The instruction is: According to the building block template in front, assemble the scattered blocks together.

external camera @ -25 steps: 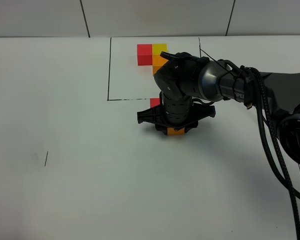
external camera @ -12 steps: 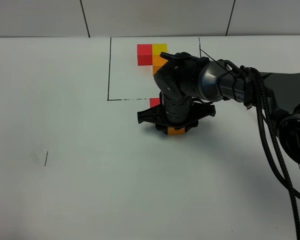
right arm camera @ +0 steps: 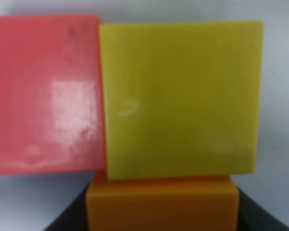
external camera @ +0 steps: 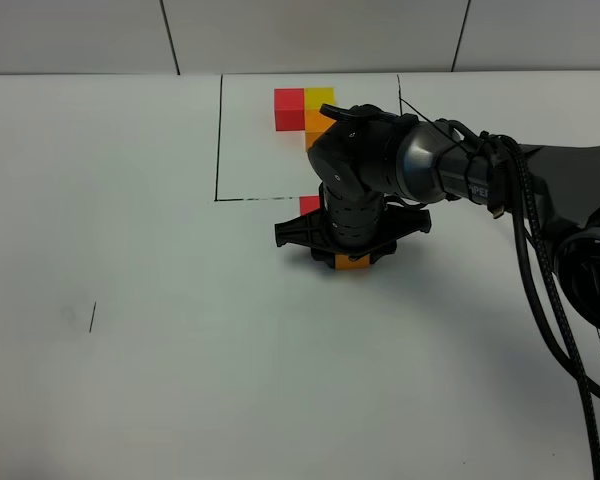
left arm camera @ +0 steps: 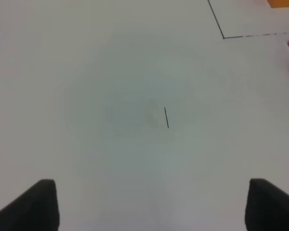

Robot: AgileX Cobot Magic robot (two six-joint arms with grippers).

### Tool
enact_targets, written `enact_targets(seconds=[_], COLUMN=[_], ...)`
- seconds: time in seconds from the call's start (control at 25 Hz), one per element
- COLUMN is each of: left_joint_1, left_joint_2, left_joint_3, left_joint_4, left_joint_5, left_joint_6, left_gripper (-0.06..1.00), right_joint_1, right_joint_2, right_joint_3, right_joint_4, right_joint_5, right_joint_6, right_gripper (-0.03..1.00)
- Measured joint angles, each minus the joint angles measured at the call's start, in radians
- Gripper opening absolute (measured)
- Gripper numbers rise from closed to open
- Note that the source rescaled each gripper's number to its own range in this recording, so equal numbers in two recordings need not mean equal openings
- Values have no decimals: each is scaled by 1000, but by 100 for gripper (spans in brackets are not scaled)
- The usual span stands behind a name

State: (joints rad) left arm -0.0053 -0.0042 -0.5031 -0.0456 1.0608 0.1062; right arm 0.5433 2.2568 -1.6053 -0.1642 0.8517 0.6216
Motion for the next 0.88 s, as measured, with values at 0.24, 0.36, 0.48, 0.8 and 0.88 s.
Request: enact_targets(seconds=[0.24, 0.36, 0.48, 0.8, 0.88], left_joint_1=[0, 0, 0, 0, 0], left_joint_2=[0, 0, 0, 0, 0], left_joint_3=[0, 0, 0, 0, 0], left_joint_4=[0, 0, 0, 0, 0], left_joint_5=[0, 0, 0, 1, 1], left_joint_6=[-1, -1, -1, 0, 0], left_gripper=[74, 74, 74, 74, 74], right_joint_1=[0, -1, -2, -1, -1], right_joint_2=[1, -2, -7, -86, -119], right_joint_3=[0, 0, 0, 1, 1], right_joint_4=[2, -5, -4, 50, 58], right_joint_5=[2, 8, 7, 25, 45], right_joint_6=[-12, -27, -45, -143, -170], right_gripper=[9, 27, 51, 98, 100])
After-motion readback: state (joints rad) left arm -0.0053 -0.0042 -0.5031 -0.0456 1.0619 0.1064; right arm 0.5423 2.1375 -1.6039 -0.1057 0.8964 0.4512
